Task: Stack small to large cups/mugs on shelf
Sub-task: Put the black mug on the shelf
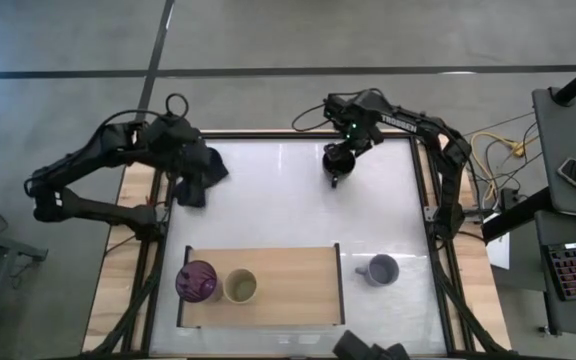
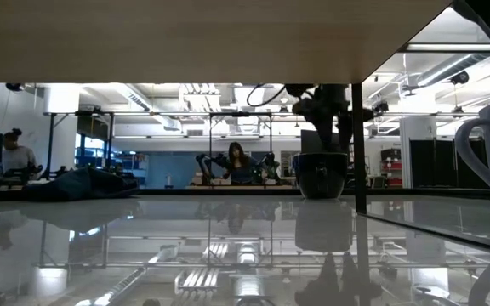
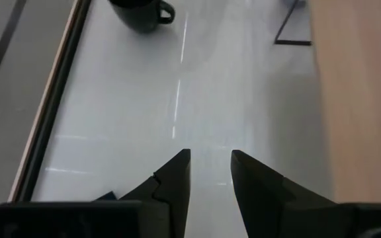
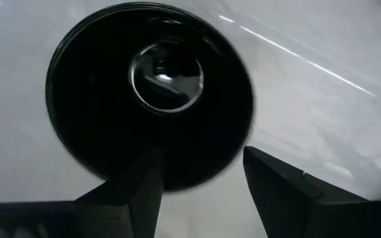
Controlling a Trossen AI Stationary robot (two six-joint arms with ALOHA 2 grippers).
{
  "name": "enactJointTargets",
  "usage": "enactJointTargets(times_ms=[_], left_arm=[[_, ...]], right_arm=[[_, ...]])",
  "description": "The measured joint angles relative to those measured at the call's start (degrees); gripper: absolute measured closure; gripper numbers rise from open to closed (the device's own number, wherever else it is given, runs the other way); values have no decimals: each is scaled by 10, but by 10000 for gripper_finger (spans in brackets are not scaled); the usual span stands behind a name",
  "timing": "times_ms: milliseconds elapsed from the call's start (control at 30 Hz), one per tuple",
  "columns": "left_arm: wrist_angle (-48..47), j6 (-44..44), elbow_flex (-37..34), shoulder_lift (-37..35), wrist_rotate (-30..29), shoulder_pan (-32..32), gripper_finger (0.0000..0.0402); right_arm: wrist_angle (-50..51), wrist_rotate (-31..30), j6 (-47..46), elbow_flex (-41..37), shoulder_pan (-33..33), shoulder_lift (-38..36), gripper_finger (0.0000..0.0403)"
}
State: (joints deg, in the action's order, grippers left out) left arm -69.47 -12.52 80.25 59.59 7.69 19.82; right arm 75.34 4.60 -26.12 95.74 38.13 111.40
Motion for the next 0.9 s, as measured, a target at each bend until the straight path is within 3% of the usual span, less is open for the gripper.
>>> enactJointTargets(times_ms=[333,667,900], left_arm=[[0,-34,-12,26,23,31,307],[3,-49,-12,42,25,43,307],[7,-48,-12,44,26,46,307]], right_arm=[[-44,-31,-2,-35,0,1,204],[-42,-16,-3,-13,-5,-21,204],[-24,-69,7,-19,8,-37,204]])
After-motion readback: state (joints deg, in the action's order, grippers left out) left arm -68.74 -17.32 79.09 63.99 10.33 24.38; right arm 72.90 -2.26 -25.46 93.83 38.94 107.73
